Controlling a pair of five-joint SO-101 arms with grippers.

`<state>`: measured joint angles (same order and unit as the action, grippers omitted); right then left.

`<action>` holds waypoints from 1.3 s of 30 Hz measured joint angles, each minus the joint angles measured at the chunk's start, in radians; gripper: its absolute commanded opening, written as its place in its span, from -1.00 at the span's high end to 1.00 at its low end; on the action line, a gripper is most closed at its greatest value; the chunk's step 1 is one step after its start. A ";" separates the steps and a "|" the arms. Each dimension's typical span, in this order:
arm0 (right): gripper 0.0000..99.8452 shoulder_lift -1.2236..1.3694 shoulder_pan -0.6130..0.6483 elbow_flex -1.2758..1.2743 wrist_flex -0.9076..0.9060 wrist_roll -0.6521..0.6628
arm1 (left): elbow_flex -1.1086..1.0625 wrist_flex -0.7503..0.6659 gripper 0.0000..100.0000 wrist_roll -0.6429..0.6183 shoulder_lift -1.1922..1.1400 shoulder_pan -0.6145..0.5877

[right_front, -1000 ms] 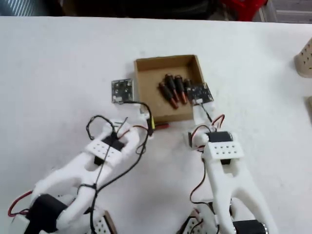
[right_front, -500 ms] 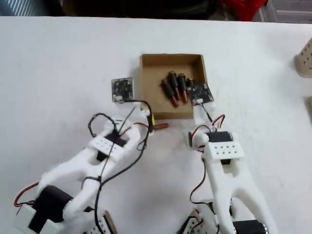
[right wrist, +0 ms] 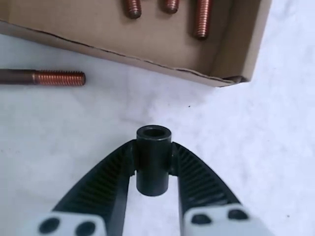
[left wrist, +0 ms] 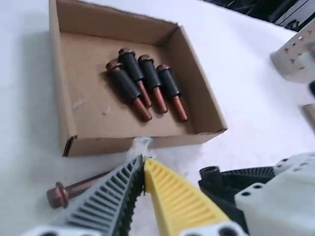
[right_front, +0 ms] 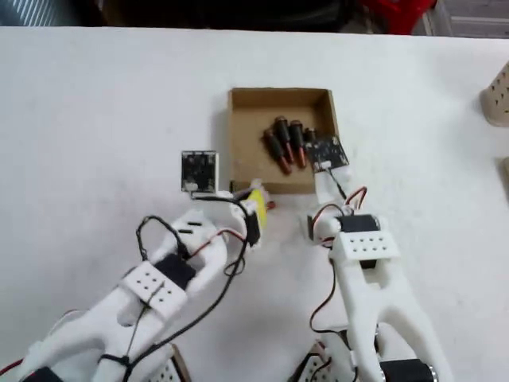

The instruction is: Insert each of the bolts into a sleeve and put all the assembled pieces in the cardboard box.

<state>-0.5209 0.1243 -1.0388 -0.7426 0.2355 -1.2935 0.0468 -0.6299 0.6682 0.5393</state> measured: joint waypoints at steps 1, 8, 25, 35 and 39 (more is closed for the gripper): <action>0.97 0.000 0.000 0.000 0.000 0.000 | 0.014 0.002 0.95 0.000 -0.040 0.000; 0.97 0.000 0.000 0.000 0.000 0.000 | 0.212 0.002 0.95 0.000 -0.405 -0.063; 0.97 0.000 0.000 0.000 0.000 0.000 | 0.347 0.072 0.95 0.135 -0.620 0.014; 0.97 0.000 0.000 0.000 0.000 0.000 | 0.347 0.084 0.95 0.153 -0.626 0.043; 0.97 0.000 0.000 0.000 0.000 0.000 | 0.347 0.028 0.95 0.153 -0.626 0.043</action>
<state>-0.5209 0.1243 -1.0388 -0.7426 0.2355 -0.9467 0.0744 -0.4764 0.0422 0.5823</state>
